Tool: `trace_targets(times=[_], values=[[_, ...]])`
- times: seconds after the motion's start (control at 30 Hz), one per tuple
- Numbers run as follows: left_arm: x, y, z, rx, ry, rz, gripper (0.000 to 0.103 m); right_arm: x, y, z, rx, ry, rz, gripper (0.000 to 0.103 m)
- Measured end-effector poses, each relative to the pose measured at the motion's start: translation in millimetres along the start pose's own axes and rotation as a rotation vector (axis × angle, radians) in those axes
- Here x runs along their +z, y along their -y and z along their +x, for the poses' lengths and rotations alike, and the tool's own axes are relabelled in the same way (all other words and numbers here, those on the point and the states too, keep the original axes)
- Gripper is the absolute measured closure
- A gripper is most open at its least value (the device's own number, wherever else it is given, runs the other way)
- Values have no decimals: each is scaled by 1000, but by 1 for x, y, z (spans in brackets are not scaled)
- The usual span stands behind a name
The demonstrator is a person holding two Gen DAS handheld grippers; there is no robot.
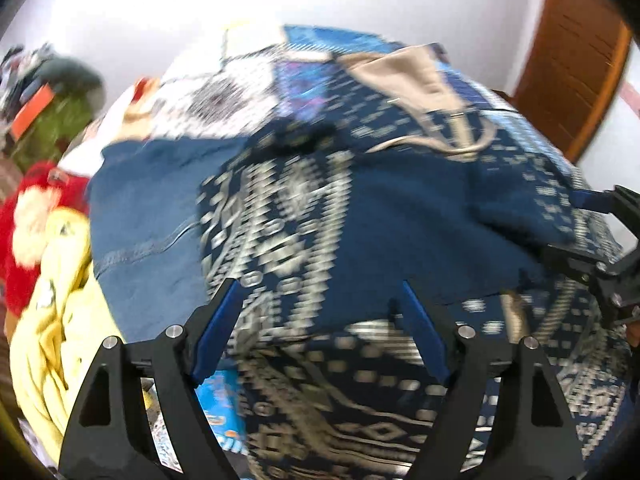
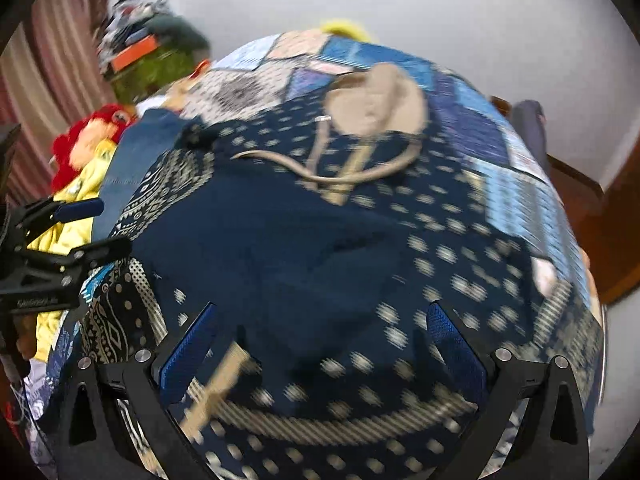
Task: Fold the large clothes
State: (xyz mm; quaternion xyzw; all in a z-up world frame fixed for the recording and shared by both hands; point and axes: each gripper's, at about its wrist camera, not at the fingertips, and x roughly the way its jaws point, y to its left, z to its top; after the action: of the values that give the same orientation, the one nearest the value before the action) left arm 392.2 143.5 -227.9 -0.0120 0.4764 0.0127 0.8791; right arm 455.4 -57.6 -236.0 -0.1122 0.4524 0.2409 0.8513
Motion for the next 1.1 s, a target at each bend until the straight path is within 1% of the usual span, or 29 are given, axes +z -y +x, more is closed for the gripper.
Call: trace_targets(times=[0.03, 0.07, 0.1, 0.17, 0.23, 0.3, 0.33, 0.37, 0.4, 0.47, 0.53, 0.6, 0.67, 0.77, 0.83, 0.93, 0.97, 1.0, 1.07, 1.1], values=[[-1, -8, 8, 12, -13, -18, 23, 3, -5, 6, -3, 0, -14, 4], [-4, -17, 18, 23, -31, -45, 23, 8, -13, 16, -19, 2, -38, 12], [-5, -22, 24, 23, -39, -64, 23, 11, -18, 23, -29, 0, -52, 18], [-7, -29, 35, -2, -46, -101, 23, 16, -24, 38, -37, -24, -71, 55], [-9, -35, 40, -29, -39, -138, 20, 18, -26, 49, -50, -49, -75, 57], [-10, -38, 42, -35, -37, -151, 19, 18, -28, 50, -58, -31, -102, 65], [-10, -38, 43, -33, -40, -150, 19, 17, -28, 46, -53, -19, -107, 76], [-9, -38, 42, -25, -44, -146, 19, 18, -25, 42, -35, -11, -95, 90], [-7, -36, 39, -5, -48, -136, 19, 17, -22, 37, -26, -6, -82, 93], [-3, -29, 29, 13, -29, -108, 20, 18, -10, 19, -31, 35, -42, 93], [2, -17, 16, 7, 6, -83, 19, 17, 6, -2, -23, 79, 4, 94], [9, 1, 5, -13, 32, -47, 20, 15, 17, -17, -15, 104, 35, 94], [13, 17, 3, -16, 36, -13, 19, 10, 31, -33, -17, 125, 60, 94], [15, 43, 7, -30, 19, 34, 19, 0, 50, -50, -23, 142, 96, 94], [15, 54, 15, -30, -1, 46, 19, -11, 62, -55, -21, 133, 124, 94], [13, 67, 33, -29, -50, 55, 20, -28, 81, -47, -40, 96, 156, 94], [11, 69, 41, -13, -72, 57, 19, -32, 85, -43, -48, 83, 161, 94], [9, 71, 45, 7, -74, 64, 19, -37, 91, -36, -53, 60, 168, 94], [7, 79, 49, 64, -60, 117, 19, -46, 100, -26, -57, 31, 177, 94], [7, 80, 50, 70, -57, 121, 19, -50, 102, -21, -67, 15, 173, 94]])
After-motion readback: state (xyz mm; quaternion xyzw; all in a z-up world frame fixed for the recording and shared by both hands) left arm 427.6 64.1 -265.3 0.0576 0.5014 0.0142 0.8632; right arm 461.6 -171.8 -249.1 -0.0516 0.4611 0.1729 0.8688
